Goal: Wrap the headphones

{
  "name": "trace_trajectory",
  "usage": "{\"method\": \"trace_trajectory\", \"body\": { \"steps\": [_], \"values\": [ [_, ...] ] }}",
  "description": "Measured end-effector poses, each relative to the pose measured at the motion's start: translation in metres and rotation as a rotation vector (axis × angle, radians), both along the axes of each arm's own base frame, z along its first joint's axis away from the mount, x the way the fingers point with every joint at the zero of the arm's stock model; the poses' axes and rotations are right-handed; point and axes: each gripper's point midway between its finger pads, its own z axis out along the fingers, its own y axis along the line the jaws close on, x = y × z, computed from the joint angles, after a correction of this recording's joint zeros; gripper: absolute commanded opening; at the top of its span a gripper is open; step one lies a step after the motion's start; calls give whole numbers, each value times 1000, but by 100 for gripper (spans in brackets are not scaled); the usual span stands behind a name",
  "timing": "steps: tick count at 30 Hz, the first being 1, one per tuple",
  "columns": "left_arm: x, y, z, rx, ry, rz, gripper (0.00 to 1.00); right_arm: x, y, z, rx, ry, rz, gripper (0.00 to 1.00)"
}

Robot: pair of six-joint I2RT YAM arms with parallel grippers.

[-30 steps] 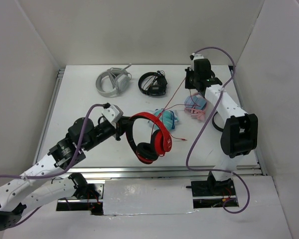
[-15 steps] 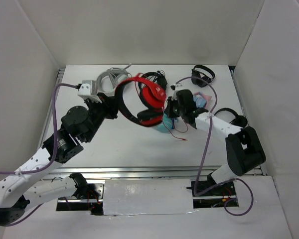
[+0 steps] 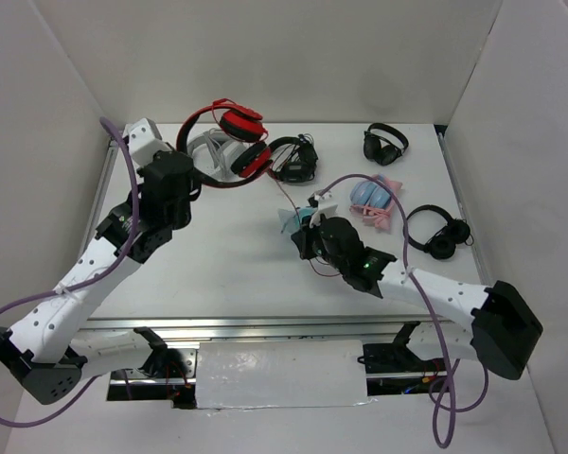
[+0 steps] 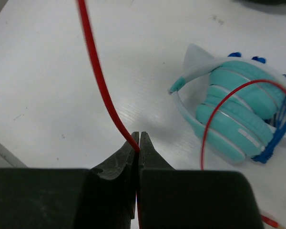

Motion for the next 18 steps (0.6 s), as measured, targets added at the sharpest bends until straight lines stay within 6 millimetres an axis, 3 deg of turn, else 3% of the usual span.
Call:
{"method": "trace_trajectory", "body": {
  "steps": [6, 12, 18],
  "values": [
    [6, 34, -25, 22, 94, 147, 0, -8, -4, 25, -13, -89, -81, 0],
    [19, 38, -58, 4, 206, 175, 0, -9, 14, 46, -63, -142, -81, 0],
    [26, 33, -79, -75, 257, 73, 0, 22, 23, 25, -135, -99, -106, 0]
  ]
}}
